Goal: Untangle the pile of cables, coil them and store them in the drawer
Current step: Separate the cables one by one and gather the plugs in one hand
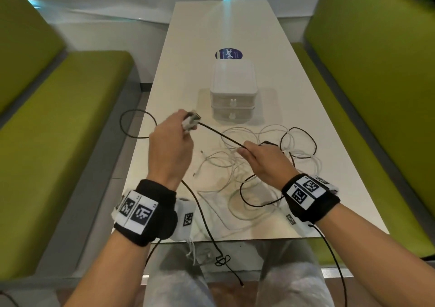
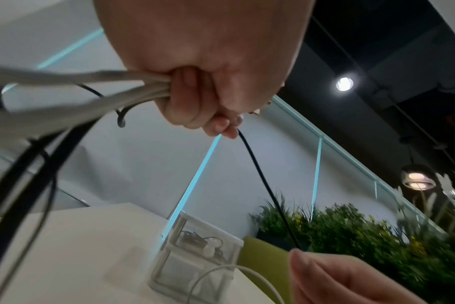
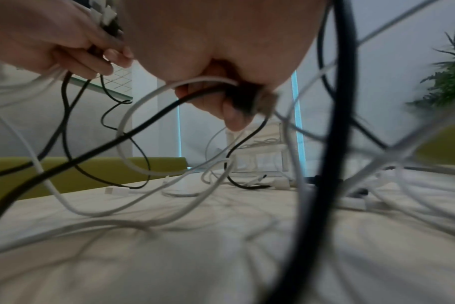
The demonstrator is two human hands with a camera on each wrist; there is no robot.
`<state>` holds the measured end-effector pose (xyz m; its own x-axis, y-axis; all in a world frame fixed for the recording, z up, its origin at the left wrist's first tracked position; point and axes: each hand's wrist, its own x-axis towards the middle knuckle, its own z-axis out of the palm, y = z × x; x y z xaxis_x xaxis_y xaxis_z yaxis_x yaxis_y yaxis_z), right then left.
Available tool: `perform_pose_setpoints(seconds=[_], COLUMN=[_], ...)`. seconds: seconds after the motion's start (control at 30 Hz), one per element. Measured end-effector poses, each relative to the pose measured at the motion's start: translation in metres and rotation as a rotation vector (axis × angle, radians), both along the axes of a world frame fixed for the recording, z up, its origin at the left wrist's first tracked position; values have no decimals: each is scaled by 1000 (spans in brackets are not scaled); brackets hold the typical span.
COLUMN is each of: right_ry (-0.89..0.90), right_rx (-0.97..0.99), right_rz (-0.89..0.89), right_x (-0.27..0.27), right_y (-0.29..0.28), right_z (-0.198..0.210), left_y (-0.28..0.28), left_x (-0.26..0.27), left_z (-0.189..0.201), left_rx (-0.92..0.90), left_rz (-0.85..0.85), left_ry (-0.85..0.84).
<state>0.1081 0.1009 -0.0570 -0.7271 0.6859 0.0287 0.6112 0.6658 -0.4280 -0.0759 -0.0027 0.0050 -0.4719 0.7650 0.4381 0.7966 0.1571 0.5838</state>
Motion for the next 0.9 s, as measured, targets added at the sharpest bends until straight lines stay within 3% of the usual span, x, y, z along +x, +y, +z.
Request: perform_pose_setpoints(seconds=[0.2,0.27,0.5,0.8,0.9], right_ry=[36,47,28,227,262], right_rx=[-27,-53,-63,-95,-326], right_rz=[29,31,-7,-25,60], right_x=[-11,-9,7,5,12], right_y=[2,4,6,-13,-35], right_z=[3,-2,-17,11,37], left_y=[-4,-6,-8,-18,-35], left_x=[-6,-5,-15,4,12], left_z=[-7,-10,-5,6,25], left_rx=[63,22,176,229,260], left_rz=[109,122,166,-108,-271], left_ry=[-128,-130,-138,-254,-395])
